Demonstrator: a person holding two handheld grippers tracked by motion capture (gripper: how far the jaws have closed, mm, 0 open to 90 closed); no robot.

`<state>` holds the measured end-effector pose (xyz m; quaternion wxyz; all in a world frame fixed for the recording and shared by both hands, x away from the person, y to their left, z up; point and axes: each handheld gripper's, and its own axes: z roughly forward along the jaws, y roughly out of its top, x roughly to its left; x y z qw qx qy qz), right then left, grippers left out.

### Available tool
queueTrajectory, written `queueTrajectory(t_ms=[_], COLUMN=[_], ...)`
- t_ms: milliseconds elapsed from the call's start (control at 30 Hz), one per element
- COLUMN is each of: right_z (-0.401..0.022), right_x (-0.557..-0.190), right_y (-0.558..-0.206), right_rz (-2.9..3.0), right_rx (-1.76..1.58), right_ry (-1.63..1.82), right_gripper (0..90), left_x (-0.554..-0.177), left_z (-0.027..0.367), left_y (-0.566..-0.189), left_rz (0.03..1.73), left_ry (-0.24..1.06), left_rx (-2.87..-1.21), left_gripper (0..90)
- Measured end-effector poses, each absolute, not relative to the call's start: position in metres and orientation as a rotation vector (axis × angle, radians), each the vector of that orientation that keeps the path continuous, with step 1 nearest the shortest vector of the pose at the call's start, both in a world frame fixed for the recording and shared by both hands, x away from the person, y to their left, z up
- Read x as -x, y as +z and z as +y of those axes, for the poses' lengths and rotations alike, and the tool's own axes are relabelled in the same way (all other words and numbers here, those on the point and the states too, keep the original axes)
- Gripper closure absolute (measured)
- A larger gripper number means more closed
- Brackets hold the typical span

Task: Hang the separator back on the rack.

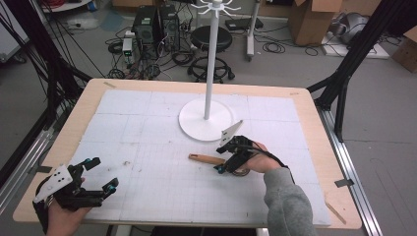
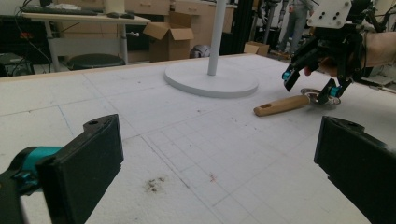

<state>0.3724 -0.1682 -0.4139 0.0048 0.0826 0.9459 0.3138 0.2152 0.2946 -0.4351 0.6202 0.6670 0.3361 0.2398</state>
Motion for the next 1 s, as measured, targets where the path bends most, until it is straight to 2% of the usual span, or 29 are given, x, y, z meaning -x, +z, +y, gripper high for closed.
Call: queueTrajectory(t_ms=[533, 1000], right_z=[-0.169, -0.1682], right_x=[-0.3765, -0.3765], right_y=[-0.4184, -0.4221], right_rz=[3.01, 3.02], right_rx=[-0.307, -0.298], right_ry=[0.917, 0.856], right_gripper=[50.4, 58.8], left_x=[-0.2145, -0.2144], left_z=[0.2952, 0.2951], left_y=[-0.4349, -0.435], left_rz=[0.775, 0.775], left_ry=[0.551, 0.553], left_rx=[-1.534, -1.534], left_gripper=[1.7, 1.7])
